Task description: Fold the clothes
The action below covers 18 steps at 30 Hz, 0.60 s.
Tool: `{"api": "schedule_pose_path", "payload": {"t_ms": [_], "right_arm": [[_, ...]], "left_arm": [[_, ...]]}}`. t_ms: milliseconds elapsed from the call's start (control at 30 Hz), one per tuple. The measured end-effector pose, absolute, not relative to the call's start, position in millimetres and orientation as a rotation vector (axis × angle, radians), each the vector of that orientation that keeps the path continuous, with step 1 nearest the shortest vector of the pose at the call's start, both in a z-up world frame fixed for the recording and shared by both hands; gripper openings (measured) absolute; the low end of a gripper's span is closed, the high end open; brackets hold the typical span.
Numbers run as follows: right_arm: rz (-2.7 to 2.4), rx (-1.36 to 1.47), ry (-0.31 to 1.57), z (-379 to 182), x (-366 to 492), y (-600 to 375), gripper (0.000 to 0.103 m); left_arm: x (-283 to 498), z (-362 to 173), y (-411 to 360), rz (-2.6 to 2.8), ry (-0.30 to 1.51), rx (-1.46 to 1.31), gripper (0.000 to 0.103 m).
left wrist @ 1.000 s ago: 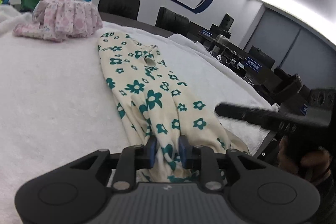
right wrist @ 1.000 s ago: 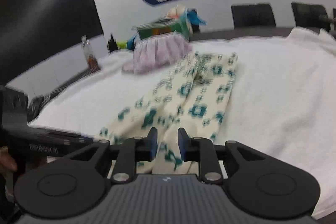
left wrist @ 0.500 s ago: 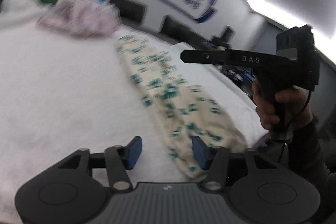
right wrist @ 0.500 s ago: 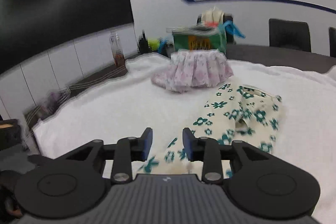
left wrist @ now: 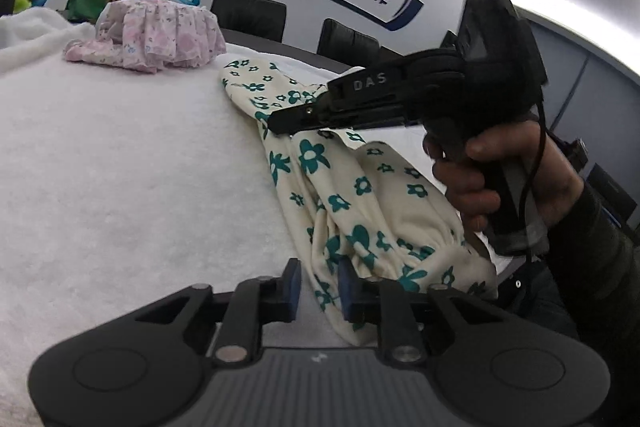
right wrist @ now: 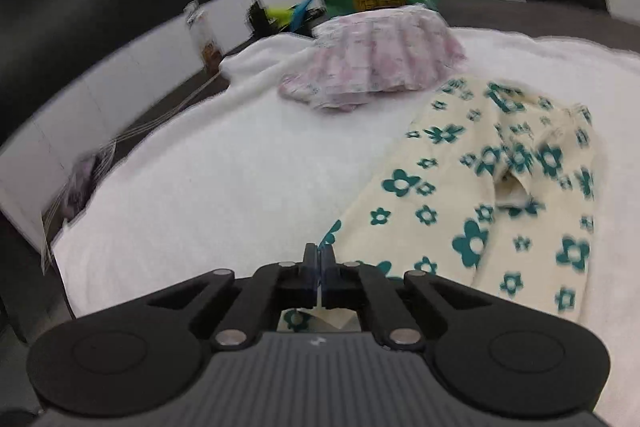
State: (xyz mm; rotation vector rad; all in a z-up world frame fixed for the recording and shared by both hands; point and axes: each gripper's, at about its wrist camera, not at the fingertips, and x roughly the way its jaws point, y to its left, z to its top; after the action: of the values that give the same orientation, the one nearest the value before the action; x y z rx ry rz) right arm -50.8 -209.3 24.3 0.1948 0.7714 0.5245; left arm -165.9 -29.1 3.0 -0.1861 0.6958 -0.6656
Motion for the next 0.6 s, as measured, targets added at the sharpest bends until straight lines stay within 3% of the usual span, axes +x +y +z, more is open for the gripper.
{"api": "schedule_pose_path", "payload": {"t_ms": [133,167,200,433,500,600], "right_arm": [[0.502,0.293,0.791,13.2,-42.0,-217.2,0.001],[0.477,0.255,0.814,9.2,-39.0,-213.2,0.001],[0.461,0.209,0.828,5.4,-36.6,-207.8,0.002],[0.532,0.0,0.755,11.3,-55.8,-180.4,0.009],[0.53,-0.008,0.715,17.7,-62.3,-184.7,0.02],[0.539,-0.083,0.677,31.3,-80.2,-186.3,0.019]], "left_arm": [[-169.0,4.7,-40.4,-0.653,0.674,-0.117,0.018],[-170.3,4.6,-41.3,-0.654,0.675,-0.113,0.007],[-171.2,4.5,-41.7,-0.655,0.678,-0.114,0.003],[-175.8,6.1,-17.6,-0.666,0.714,-0.169,0.0],[-176.3,4.5,-14.3,-0.657,0.718,-0.179,0.0],[-180.1,6.7,-15.6,-0.667,0.7,-0.164,0.005]]}}
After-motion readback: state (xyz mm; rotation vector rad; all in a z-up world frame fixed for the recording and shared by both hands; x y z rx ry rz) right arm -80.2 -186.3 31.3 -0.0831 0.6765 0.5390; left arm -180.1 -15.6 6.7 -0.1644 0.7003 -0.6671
